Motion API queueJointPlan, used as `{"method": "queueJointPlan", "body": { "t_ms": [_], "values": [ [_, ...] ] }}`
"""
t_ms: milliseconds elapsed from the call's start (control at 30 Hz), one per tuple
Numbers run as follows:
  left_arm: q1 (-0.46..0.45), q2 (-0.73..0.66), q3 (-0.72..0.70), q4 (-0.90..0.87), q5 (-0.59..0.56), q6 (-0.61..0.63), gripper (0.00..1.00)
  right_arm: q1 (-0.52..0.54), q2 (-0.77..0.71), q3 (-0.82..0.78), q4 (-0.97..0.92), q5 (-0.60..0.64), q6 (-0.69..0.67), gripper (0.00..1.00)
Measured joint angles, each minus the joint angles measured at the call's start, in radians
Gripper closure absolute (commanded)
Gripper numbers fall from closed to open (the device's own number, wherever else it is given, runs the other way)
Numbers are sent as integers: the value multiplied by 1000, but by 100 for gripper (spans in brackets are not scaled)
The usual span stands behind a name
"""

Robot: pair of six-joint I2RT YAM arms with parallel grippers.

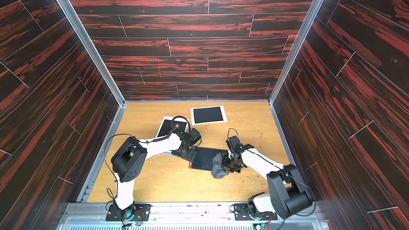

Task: Wipe the drawing tablet
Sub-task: Wipe the dirt from the drawing tablet, then place the cleaning item at the center of the board.

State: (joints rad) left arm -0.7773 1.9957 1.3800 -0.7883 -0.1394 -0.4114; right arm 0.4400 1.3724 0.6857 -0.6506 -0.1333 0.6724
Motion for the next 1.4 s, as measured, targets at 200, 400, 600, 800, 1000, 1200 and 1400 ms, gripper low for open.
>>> {"method": "queueJointPlan", "body": {
  "t_ms": [200,400,600,800,1000,1200,1400],
  "values": [
    [0,0,0,0,0,0,11,122,66,55,-55,56,15,100],
    [0,-2,-2,1,0,0,11,238,245,206,-6,-51,34,100],
    [0,-2,-2,1,1,0,11,225,405,402,89,-187,55,100],
    [0,-2,-2,1,1,0,11,73,492,468,104,-214,57,100],
    [0,-4,-5,2,0,-1,11,-96,413,410,26,-53,22,100],
    [1,-7,-8,2,0,0,10,-115,226,343,-138,245,-3,100],
    [13,-14,-8,-9,0,1,10,-265,204,498,-238,372,-8,100]
  ]
}}
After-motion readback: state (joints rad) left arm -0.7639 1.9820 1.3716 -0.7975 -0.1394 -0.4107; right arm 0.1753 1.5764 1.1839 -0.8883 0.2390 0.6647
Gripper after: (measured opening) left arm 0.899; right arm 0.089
